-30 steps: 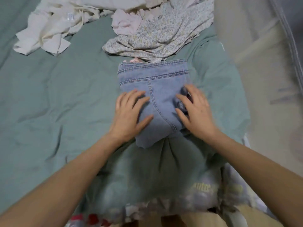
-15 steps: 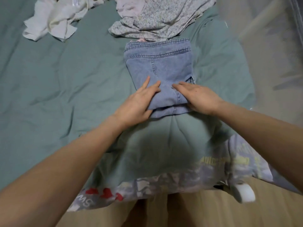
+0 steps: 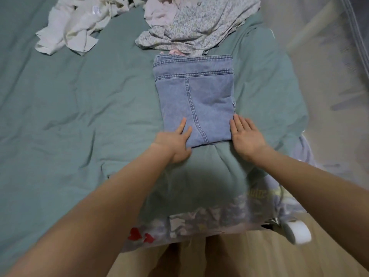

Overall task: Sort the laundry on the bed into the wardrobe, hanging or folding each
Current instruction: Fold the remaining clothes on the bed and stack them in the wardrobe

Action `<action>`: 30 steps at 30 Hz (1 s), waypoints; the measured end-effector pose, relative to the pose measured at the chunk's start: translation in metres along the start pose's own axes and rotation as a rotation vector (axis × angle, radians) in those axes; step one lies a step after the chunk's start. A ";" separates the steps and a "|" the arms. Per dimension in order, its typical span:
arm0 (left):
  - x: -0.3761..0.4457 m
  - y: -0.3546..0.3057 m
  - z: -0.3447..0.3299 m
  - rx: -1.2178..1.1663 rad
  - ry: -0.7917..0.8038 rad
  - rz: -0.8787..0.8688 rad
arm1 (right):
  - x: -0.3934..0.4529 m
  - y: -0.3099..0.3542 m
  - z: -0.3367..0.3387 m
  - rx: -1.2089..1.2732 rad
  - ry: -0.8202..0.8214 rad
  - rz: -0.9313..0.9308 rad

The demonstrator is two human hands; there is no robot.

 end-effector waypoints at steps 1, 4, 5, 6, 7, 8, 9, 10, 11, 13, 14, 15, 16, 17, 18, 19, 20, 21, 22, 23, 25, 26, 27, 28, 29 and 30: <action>-0.005 0.000 0.019 0.025 -0.190 -0.002 | -0.001 -0.001 0.007 0.051 -0.026 -0.020; -0.030 0.027 0.050 -0.144 -0.794 0.202 | -0.006 0.001 0.049 0.415 -0.253 -0.023; -0.030 0.046 0.042 -0.353 -0.834 0.343 | -0.007 0.006 0.059 0.551 -0.286 0.018; -0.024 0.064 0.026 -0.610 -0.791 0.474 | -0.007 0.016 0.065 0.647 -0.280 0.093; -0.016 0.072 0.012 -0.873 -0.719 0.548 | -0.009 0.030 0.066 0.674 -0.251 0.189; -0.005 0.074 0.003 -1.085 -0.669 0.556 | -0.011 0.045 0.062 0.628 -0.236 0.295; 0.002 0.072 -0.002 -1.232 -0.653 0.531 | -0.014 0.059 0.058 0.538 -0.258 0.390; 0.007 0.069 -0.004 -1.339 -0.652 0.510 | -0.015 0.069 0.051 0.449 -0.290 0.457; 0.011 0.067 -0.009 -1.437 -0.650 0.490 | -0.015 0.074 0.043 0.383 -0.318 0.491; 0.013 0.059 -0.017 -1.603 -0.649 0.446 | -0.011 0.077 0.032 0.337 -0.357 0.496; 0.013 0.057 -0.020 -1.638 -0.653 0.433 | -0.011 0.077 0.030 0.332 -0.370 0.490; 0.013 0.056 -0.020 -1.643 -0.667 0.428 | -0.010 0.076 0.028 0.333 -0.384 0.481; 0.013 0.056 -0.017 -1.640 -0.685 0.430 | -0.009 0.074 0.030 0.345 -0.401 0.469; 0.013 0.057 -0.010 -1.646 -0.698 0.434 | -0.009 0.072 0.033 0.367 -0.419 0.450; 0.014 0.058 -0.001 -1.658 -0.689 0.446 | -0.009 0.068 0.040 0.405 -0.448 0.425; 0.015 0.058 0.010 -1.683 -0.654 0.461 | -0.009 0.063 0.048 0.452 -0.490 0.401; 0.013 0.055 0.022 -1.709 -0.588 0.477 | -0.009 0.056 0.059 0.494 -0.543 0.378; 0.011 0.054 0.035 -1.741 -0.515 0.483 | -0.009 0.049 0.071 0.527 -0.593 0.353; 0.007 0.050 0.049 -1.780 -0.461 0.481 | -0.009 0.042 0.084 0.553 -0.637 0.330; 0.003 0.047 0.063 -1.824 -0.430 0.475 | -0.010 0.035 0.098 0.573 -0.670 0.311; -0.007 0.042 0.089 -1.903 -0.405 0.464 | -0.012 0.023 0.125 0.571 -0.714 0.273; -0.013 0.041 0.099 -1.927 -0.399 0.461 | -0.014 0.017 0.137 0.554 -0.728 0.255; -0.018 0.040 0.107 -1.938 -0.388 0.460 | -0.016 0.010 0.149 0.541 -0.732 0.248; -0.024 0.039 0.114 -1.936 -0.370 0.466 | -0.018 0.004 0.159 0.538 -0.725 0.260; -0.029 0.040 0.119 -1.885 -0.358 0.466 | -0.020 -0.001 0.169 0.536 -0.697 0.293; -0.035 0.043 0.125 -1.794 -0.379 0.469 | -0.021 -0.005 0.179 0.525 -0.641 0.339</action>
Point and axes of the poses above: each hand's wrist, its own x-axis towards the middle knuckle, its own z-axis out of the back of the hand, y = z × x, the point moved 7 cm from there along x, towards the middle knuckle, and after that the axes turned 14 degrees about -z, right-handed, at the moved point
